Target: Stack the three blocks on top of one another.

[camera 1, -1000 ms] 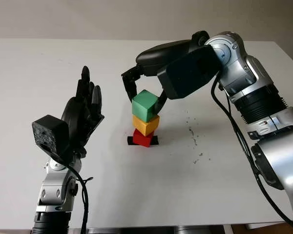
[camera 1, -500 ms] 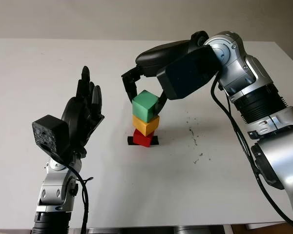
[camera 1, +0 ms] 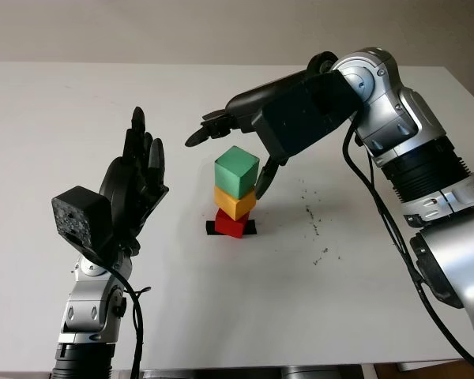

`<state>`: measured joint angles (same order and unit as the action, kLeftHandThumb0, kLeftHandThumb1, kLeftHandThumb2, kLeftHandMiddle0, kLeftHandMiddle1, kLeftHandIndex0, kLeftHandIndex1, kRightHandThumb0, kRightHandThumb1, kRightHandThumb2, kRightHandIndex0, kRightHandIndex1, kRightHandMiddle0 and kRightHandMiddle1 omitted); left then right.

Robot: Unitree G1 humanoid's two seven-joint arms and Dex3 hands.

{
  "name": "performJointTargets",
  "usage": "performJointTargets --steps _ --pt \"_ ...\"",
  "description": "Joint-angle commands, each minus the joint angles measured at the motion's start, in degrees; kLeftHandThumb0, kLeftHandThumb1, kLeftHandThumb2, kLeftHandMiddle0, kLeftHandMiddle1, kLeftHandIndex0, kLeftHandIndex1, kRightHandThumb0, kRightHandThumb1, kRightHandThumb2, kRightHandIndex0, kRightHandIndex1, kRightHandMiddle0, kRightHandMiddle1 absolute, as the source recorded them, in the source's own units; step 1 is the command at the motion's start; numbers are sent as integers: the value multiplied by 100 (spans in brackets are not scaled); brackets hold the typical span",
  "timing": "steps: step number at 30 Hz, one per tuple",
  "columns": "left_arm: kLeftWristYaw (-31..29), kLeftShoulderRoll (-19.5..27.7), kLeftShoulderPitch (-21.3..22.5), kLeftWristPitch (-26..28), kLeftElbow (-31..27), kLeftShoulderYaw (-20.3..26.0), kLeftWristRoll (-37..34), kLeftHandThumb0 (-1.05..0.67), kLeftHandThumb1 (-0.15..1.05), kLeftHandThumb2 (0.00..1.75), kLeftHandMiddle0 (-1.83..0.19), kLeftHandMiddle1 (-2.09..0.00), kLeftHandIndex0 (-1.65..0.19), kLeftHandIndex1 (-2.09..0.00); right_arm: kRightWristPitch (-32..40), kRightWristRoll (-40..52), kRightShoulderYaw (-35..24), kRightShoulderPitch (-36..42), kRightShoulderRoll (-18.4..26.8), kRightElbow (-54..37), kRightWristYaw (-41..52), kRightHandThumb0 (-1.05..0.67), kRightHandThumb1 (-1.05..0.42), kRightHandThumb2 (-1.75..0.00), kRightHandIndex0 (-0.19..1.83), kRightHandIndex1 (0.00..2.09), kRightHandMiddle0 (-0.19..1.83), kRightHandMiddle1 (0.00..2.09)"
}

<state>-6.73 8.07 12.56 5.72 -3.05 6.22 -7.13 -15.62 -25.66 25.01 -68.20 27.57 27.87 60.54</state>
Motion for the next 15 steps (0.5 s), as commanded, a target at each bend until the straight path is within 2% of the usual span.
performJointTargets --steps 1,8,11,13,15 --pt "-21 19 -24 -44 -18 4 10 -77 105 69 19 -1 19 0 -93 -15 -6 98 111 -99 -94 -74 -83 -5 -19 0 -16 7" --pt "-45 28 10 -23 4 33 -18 -76 105 69 19 -1 19 0 31 306 -368 153 246 -279 -311 -79 -84 -6 -19 0 -19 0" --pt "-64 37 9 0 -2 42 -43 -77 105 69 19 0 19 0 498 541 -818 398 354 -688 -648 -92 -96 -9 -19 0 -19 0" --pt "-65 54 0 -15 9 51 -34 -77 105 69 19 0 19 0 863 773 -1231 765 398 -1023 -1013 -92 -102 -11 -19 0 -19 1" --pt "-74 77 -8 -6 7 63 -33 -76 105 70 19 0 19 -1 1085 905 -1598 1213 424 -1338 -1494 -92 -104 -25 -18 1 -17 3"
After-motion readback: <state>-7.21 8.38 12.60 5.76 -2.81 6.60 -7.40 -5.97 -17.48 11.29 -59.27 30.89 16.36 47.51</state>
